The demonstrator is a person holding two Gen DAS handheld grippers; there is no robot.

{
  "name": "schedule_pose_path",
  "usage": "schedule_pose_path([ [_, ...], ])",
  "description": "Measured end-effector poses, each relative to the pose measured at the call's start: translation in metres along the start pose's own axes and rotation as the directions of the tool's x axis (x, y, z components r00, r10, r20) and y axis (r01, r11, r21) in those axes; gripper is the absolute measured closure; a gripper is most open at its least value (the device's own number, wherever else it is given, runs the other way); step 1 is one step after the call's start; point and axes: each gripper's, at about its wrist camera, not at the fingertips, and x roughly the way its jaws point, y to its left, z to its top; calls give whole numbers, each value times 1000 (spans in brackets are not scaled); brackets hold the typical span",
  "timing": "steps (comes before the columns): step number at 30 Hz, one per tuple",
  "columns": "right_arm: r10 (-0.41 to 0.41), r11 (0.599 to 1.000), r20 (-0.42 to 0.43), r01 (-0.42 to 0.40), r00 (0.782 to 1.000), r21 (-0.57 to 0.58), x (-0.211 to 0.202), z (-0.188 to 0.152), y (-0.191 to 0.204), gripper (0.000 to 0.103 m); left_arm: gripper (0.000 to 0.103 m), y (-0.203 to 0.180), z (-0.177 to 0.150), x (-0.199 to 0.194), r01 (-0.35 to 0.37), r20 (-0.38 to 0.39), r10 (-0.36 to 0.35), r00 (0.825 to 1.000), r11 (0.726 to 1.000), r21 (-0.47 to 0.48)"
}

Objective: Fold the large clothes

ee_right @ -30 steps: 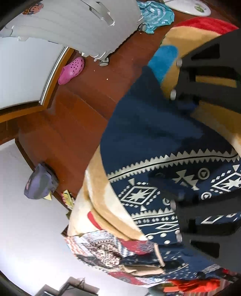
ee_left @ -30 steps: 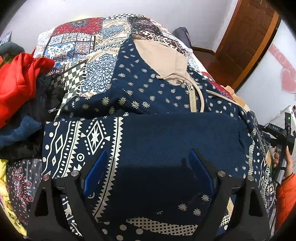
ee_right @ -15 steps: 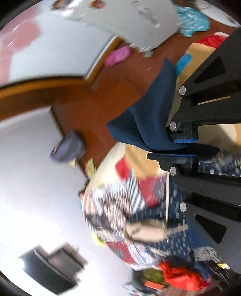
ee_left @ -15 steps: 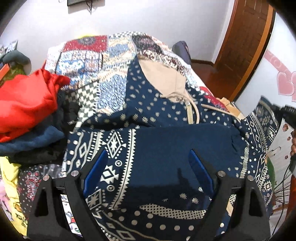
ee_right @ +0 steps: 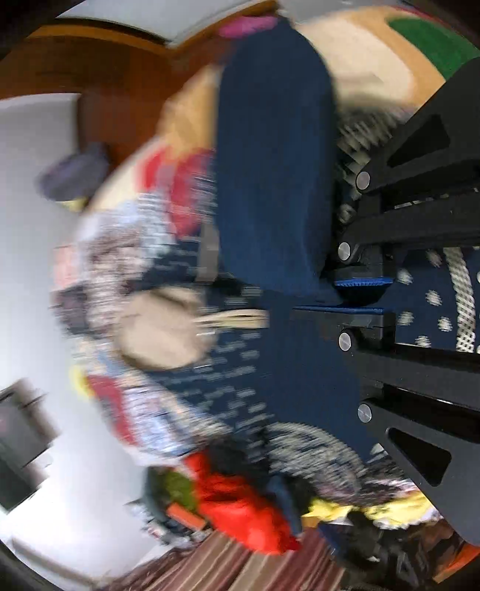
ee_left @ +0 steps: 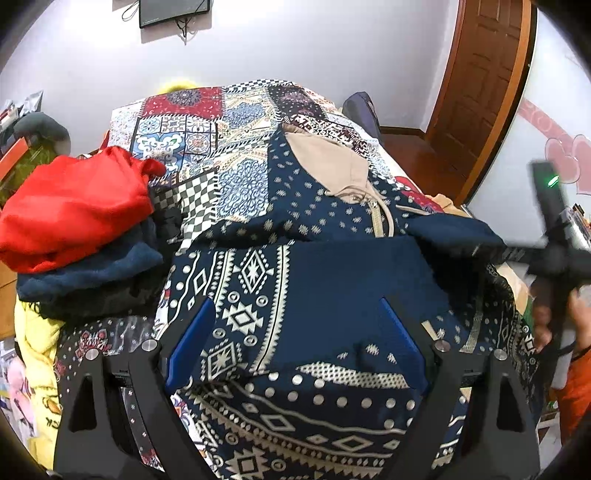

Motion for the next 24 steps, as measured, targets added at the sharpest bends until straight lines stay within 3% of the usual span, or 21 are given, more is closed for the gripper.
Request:
schedule_pose_path([
  [4, -15, 1000, -109, 18, 994, 21, 24, -20, -3, 87, 14, 4, -6, 1, -4, -14, 4, 1000, 1000, -4],
  [7, -16, 1000, -129, 15, 992, -10, 14, -27, -3, 67, 14, 4, -9, 4, -5, -22, 4, 1000, 1000, -14],
  [9, -35, 999, -107, 31, 994, -34, 5, -27, 1, 53, 14, 3, -9, 6, 1, -26, -1, 1000, 1000, -19],
  [13, -44, 996, -12, 43, 999, -83, -28, -22, 1, 51, 14, -3, -7, 8, 6, -21, -6, 1000, 1000, -14],
  [15, -60, 995, 34, 62, 998, -75, -40, -19, -1, 42, 14, -6, -5, 9, 9, -18, -9, 1000, 1000, -11],
  [19, -103, 995, 140, 103, 985, 14, -69, -12, -32, 32, 14, -13, 1, 11, 17, -14, -17, 1000, 1000, -8],
  [24, -119, 977, 121, 95, 985, 189, -68, -9, -84, 32, 14, -21, 2, 16, 26, -19, -26, 999, 1000, 2],
])
